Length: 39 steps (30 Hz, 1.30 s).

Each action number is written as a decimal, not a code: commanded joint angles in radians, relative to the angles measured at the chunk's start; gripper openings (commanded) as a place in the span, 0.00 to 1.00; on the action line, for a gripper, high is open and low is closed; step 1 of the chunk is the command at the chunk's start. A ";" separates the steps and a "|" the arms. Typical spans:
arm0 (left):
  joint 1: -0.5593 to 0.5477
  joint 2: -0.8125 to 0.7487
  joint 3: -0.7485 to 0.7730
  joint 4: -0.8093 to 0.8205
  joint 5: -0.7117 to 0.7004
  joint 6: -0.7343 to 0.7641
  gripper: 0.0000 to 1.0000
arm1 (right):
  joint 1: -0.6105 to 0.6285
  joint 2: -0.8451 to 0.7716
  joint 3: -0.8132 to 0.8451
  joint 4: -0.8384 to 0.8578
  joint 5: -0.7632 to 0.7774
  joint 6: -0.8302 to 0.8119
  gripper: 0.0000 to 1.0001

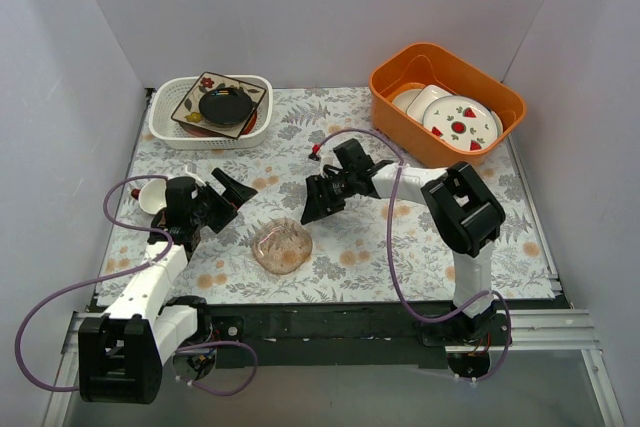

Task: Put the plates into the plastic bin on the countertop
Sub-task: Pick up the plate at the center of the board.

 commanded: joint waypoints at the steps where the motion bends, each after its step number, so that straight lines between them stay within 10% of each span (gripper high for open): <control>1: -0.004 -0.005 0.001 -0.018 -0.013 0.019 0.98 | 0.020 0.034 0.064 -0.070 0.018 -0.045 0.66; 21: -0.009 0.024 -0.018 -0.002 -0.012 0.026 0.98 | 0.085 0.179 0.236 -0.276 0.083 -0.124 0.52; 31: -0.012 0.023 -0.025 -0.003 -0.007 0.029 0.98 | 0.092 0.195 0.256 -0.294 0.087 -0.134 0.10; 39: -0.015 0.020 -0.022 -0.015 -0.001 0.043 0.98 | 0.092 0.176 0.245 -0.274 0.097 -0.126 0.01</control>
